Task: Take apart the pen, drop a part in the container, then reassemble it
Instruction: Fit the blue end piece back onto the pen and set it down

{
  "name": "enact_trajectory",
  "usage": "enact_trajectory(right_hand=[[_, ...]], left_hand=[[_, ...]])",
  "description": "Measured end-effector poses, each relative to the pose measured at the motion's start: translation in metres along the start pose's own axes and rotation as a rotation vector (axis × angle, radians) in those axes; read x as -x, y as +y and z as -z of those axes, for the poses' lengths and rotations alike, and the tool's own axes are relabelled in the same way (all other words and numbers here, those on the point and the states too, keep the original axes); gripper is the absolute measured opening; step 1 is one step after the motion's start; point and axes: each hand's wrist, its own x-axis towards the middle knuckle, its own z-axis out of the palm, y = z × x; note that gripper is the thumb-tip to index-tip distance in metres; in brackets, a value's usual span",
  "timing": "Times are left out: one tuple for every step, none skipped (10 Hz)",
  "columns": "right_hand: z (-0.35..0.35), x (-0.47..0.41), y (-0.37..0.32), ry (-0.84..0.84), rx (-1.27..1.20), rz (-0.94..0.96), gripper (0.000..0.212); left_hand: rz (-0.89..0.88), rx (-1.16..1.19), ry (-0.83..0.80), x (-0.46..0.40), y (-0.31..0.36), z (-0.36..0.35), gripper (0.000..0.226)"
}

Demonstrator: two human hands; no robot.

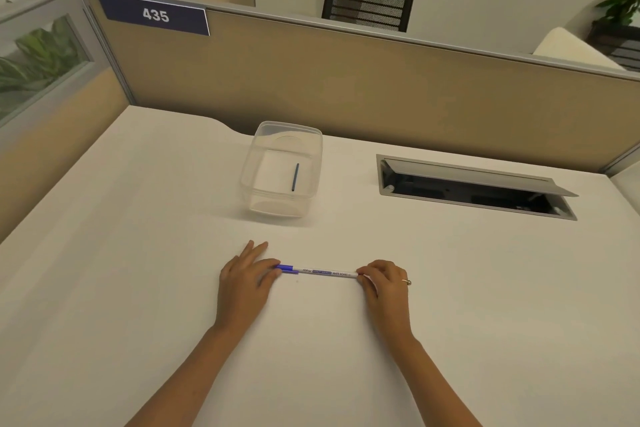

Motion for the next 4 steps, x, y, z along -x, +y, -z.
enact_trajectory(right_hand=[[-0.0001,-0.0029,0.0002,0.007,-0.005,0.015,0.012],[0.001,-0.0028,0.0,0.0,-0.016,0.012,0.013],[0.0025,-0.0023,0.0005,-0.018,-0.045,-0.003,0.016],[0.0043,-0.0005,0.0014,-0.05,-0.071,-0.04,0.022]], left_hand=[[-0.003,0.0,0.001,-0.0022,0.0,-0.0012,0.012],[0.002,-0.002,-0.007,-0.002,0.0007,0.0005,0.015],[-0.013,0.025,-0.014,-0.0021,-0.0004,0.0026,0.021],[0.0,0.045,-0.023,-0.0024,-0.0006,0.0045,0.028]])
